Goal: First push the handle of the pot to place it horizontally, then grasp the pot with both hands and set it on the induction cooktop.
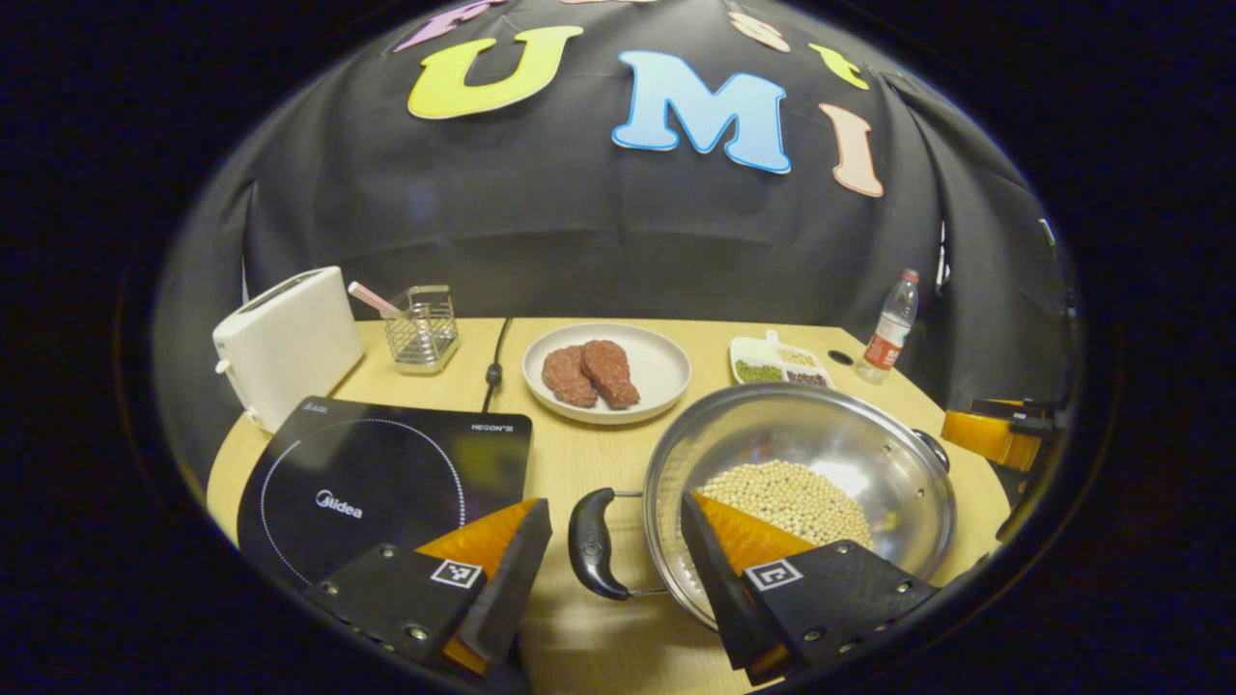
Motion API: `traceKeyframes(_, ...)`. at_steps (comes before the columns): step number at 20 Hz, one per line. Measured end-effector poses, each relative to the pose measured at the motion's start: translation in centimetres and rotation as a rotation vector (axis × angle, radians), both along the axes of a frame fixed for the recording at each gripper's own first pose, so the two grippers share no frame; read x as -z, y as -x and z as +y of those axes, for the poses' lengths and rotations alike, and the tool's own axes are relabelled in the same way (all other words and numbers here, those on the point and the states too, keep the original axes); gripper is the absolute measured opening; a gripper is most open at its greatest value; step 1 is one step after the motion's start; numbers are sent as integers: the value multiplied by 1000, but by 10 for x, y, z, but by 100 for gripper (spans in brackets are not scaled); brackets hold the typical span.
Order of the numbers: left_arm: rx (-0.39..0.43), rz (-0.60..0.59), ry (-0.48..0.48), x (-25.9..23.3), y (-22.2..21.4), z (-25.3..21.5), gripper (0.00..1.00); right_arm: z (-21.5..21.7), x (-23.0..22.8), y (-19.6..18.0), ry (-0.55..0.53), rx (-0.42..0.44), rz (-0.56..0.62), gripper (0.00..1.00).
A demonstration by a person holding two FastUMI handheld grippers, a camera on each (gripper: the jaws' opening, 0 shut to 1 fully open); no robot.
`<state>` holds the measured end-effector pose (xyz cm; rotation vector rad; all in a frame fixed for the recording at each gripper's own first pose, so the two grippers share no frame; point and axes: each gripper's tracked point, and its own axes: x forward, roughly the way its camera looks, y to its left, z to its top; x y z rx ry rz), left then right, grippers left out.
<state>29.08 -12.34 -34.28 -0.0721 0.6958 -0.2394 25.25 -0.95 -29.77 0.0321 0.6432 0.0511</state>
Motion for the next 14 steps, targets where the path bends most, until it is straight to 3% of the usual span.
traceKeyframes(13,3,94,-44,38,-8,-12,83,3,43,-11,18,20,109,97)
traceKeyframes(14,-1,97,-48,40,-8,-11,83,3,46,-11,12,22,121,90)
